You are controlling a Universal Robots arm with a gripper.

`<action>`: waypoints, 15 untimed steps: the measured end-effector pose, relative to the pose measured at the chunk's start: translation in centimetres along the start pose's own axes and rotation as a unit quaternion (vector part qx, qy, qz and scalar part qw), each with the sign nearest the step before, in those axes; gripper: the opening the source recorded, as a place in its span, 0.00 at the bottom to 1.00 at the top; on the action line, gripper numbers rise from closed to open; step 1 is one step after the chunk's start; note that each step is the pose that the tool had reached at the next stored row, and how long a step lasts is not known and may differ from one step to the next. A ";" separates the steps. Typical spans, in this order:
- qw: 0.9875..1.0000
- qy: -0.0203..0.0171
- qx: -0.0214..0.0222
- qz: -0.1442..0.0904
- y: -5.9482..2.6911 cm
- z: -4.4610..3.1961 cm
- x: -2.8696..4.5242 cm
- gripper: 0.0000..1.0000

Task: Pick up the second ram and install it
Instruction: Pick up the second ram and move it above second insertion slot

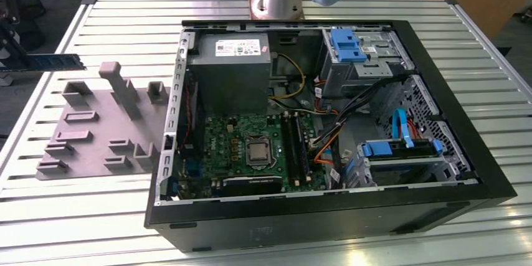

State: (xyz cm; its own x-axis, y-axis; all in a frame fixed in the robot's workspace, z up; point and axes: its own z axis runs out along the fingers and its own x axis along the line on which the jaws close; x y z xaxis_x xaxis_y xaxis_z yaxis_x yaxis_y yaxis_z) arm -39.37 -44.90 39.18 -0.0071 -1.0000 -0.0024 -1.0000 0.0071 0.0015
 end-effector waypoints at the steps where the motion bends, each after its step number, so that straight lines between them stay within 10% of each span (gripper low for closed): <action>1: 1.000 0.000 0.000 0.000 -0.06 0.00 0.00 0.14; 15: 1.000 0.000 0.000 0.000 -0.77 0.00 -0.01 0.14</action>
State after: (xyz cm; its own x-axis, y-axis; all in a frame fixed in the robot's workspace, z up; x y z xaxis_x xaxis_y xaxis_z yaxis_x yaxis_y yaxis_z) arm -38.60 -44.90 39.18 -0.0072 -1.0000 -0.0024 -1.0000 0.0072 0.0016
